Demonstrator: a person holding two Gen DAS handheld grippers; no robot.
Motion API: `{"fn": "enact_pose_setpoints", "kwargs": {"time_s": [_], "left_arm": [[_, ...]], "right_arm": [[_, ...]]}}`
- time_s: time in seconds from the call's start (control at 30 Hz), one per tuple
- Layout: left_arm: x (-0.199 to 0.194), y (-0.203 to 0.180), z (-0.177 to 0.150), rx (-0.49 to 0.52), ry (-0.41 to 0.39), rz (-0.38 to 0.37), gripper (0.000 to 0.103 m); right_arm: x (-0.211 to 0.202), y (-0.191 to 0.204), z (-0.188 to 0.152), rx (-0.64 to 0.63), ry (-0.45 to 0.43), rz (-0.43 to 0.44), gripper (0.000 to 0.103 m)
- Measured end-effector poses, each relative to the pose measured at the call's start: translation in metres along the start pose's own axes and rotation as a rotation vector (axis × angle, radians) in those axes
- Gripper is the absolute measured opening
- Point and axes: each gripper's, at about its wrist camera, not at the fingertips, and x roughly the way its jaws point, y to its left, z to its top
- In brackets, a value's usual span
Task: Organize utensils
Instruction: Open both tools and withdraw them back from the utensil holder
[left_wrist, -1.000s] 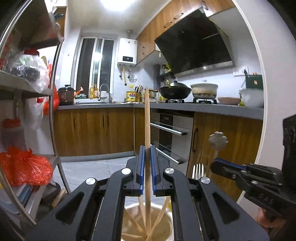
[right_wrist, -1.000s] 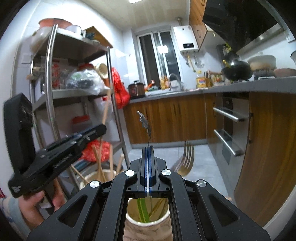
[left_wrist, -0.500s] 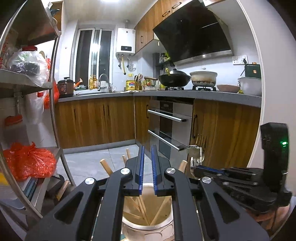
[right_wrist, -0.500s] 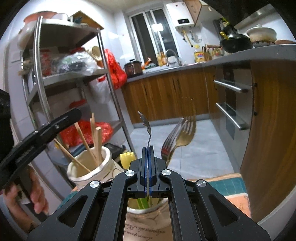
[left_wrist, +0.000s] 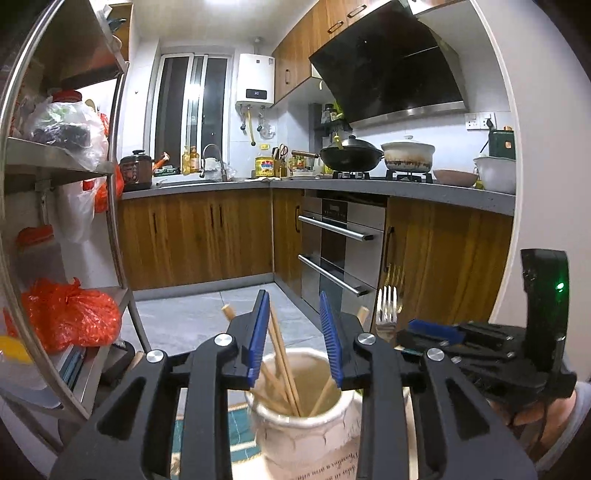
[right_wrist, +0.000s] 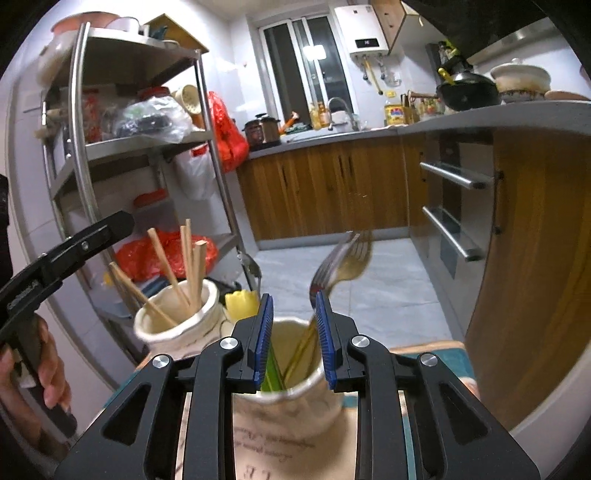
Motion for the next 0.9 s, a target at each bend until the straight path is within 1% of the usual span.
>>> {"fn": "enact_pose_setpoints", "kwargs": {"time_s": [0.17, 0.37, 0.47, 0.5, 0.6, 0.63, 0.67, 0.7, 0.73, 0.77, 0.8, 0.83, 0.87, 0.9], "left_arm": [[-0.032, 0.006, -0.018, -0.022, 0.018, -0.007, 0.034], [-0.062, 0.010, -0.054, -0.064, 0.049, 0.003, 0.035], [-0.069, 0.010, -0.074, -0.087, 0.066, 0.014, 0.037], [-0.068, 0.010, -0.082, -0.092, 0.084, 0.015, 0.038], [-0.064, 0.008, -0.095, -0.091, 0.113, 0.027, 0.040], [-0.065, 0.007, -0.098, -0.089, 0.112, 0.032, 0.044], [-0.066, 0.007, -0.102, -0.088, 0.107, 0.037, 0.054], [-0.068, 0.007, -0.104, -0.086, 0.099, 0.040, 0.059], [-0.069, 0.006, -0.106, -0.085, 0.095, 0.040, 0.067], [-0.070, 0.006, -0.107, -0.084, 0.090, 0.039, 0.069], [-0.071, 0.005, -0.108, -0.085, 0.087, 0.036, 0.070], [-0.071, 0.005, -0.110, -0.085, 0.086, 0.035, 0.073], [-0.071, 0.005, -0.111, -0.085, 0.086, 0.039, 0.079], [-0.071, 0.005, -0.110, -0.085, 0.085, 0.042, 0.082]], "right_arm": [[-0.038, 0.002, -0.015, -0.032, -0.009, -0.012, 0.026], [-0.066, 0.012, -0.037, -0.077, -0.029, -0.042, 0.026], [-0.071, 0.016, -0.051, -0.095, -0.026, -0.052, 0.030], [-0.071, 0.017, -0.055, -0.100, -0.022, -0.055, 0.032], [-0.070, 0.016, -0.066, -0.105, -0.013, -0.062, 0.037], [-0.070, 0.015, -0.069, -0.105, -0.016, -0.066, 0.040], [-0.070, 0.015, -0.072, -0.111, -0.023, -0.074, 0.041], [-0.070, 0.015, -0.074, -0.117, -0.028, -0.081, 0.045], [-0.071, 0.014, -0.076, -0.123, -0.032, -0.090, 0.047], [-0.073, 0.014, -0.076, -0.120, -0.045, -0.085, 0.049], [-0.076, 0.013, -0.076, -0.118, -0.058, -0.084, 0.052], [-0.078, 0.013, -0.076, -0.117, -0.066, -0.083, 0.057], [-0.079, 0.013, -0.076, -0.118, -0.073, -0.081, 0.060], [-0.080, 0.014, -0.076, -0.122, -0.079, -0.083, 0.066]]}}
